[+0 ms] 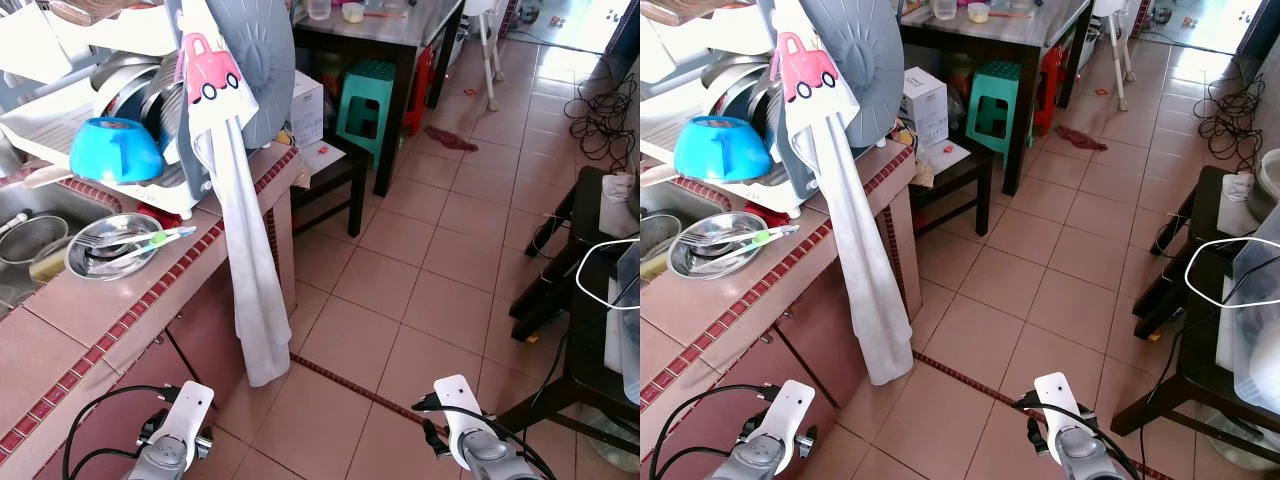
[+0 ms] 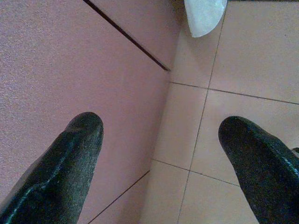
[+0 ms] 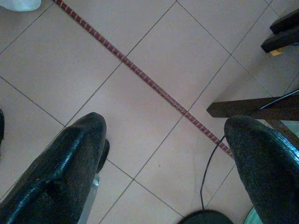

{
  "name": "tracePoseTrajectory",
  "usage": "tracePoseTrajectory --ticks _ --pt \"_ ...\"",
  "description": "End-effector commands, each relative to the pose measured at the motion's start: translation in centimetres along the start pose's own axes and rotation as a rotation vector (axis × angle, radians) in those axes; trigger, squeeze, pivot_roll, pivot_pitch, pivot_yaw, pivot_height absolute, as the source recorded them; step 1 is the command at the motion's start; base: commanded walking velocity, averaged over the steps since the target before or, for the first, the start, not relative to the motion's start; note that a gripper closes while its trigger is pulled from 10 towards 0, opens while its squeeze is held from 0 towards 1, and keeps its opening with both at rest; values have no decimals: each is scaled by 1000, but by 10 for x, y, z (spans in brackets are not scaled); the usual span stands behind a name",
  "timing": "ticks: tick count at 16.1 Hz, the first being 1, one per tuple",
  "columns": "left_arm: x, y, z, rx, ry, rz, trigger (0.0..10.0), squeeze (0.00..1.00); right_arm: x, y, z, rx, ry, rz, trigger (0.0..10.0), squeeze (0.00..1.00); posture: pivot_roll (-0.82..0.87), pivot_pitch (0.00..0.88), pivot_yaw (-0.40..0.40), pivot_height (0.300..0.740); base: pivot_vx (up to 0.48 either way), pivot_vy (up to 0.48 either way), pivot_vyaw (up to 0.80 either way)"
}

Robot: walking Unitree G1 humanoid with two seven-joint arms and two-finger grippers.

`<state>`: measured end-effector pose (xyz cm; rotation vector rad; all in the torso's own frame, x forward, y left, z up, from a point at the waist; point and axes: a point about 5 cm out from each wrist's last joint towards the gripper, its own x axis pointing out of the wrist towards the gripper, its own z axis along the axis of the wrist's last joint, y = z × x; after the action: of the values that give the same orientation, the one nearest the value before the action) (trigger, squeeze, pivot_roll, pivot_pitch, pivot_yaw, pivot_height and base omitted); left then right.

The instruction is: Kitchen organization

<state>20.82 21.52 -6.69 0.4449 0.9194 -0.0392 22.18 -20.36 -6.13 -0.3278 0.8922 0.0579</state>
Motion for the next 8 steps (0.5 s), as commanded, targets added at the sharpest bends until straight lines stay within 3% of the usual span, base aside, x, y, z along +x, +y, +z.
tracePoseTrajectory --ticks 1,8 --pt "0 1 -3 15 17 1 10000 0 1 -3 4 5 -7 -6 10000 0 -58 0 31 740 0 0 0" --pt "2 9 13 25 -11 18 10000 0 0 -5 3 4 6 -26 10000 0 -61 0 53 740 0 0 0"
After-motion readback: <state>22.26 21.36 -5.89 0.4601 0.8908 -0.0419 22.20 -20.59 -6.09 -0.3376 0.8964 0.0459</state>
